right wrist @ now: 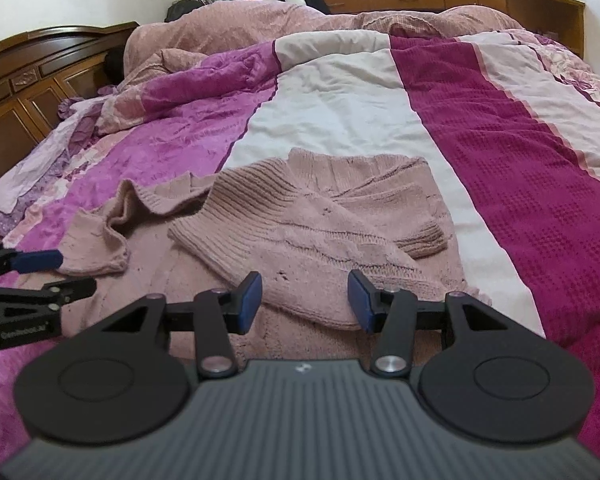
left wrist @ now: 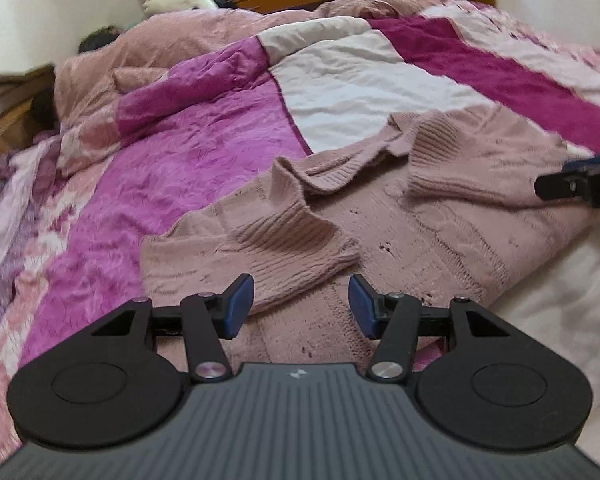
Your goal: Fold small clothes
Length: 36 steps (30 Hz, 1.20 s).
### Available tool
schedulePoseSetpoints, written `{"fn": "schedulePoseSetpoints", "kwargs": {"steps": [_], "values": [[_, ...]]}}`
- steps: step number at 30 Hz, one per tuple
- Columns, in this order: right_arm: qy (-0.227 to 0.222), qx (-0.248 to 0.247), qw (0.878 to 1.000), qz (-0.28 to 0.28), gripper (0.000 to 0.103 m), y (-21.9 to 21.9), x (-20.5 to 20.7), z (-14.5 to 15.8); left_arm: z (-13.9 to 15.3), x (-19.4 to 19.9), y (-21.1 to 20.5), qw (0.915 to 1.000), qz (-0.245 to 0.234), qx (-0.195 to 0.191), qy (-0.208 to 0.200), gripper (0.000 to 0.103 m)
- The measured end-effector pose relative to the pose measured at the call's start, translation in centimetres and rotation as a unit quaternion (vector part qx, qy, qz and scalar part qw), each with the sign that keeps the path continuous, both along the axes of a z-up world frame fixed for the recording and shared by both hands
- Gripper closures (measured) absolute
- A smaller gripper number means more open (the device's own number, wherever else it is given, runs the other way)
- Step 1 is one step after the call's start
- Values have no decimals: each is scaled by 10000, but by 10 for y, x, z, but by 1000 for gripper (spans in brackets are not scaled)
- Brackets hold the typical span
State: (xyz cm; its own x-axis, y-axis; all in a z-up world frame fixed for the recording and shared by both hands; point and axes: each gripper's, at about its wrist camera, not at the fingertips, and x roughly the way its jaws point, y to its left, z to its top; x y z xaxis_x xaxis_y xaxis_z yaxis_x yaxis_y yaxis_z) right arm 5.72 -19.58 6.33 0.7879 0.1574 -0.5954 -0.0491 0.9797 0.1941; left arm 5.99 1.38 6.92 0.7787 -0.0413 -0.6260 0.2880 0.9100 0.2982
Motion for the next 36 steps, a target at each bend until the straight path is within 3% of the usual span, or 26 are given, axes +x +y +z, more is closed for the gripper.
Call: {"fn": "schedulePoseSetpoints", "kwargs": {"steps": [7,9,12,25,27,31,34,36], "values": [[23,-48,10000,26,53,2,2,-1,-25,13,-16,9958,-263,782,-392,44],[37,-83,10000,34,53,2,2,-2,-25,16,-15,9960,-296,710,-448,82],[27,-103,9999,51,53,2,2,-2,-20,25,-9,9974,-18,542,-475,89],[17,-215,9997,75,53,5,2,-3,4,83,53,9874,1274,436,-830,89],[6,-226,9997,85,53,5,1,-2,11,86,69,9868,1469,-14,-686,89],[-47,-235,9996,149,53,7,1,2,21,77,88,9858,1404,-791,-470,88],[-123,-270,9992,282,53,12,2,7,20,76,91,9849,1299,-1123,-203,76],[-170,-328,9985,404,53,16,3,10,17,76,91,9829,1286,-1316,-40,62]]}}
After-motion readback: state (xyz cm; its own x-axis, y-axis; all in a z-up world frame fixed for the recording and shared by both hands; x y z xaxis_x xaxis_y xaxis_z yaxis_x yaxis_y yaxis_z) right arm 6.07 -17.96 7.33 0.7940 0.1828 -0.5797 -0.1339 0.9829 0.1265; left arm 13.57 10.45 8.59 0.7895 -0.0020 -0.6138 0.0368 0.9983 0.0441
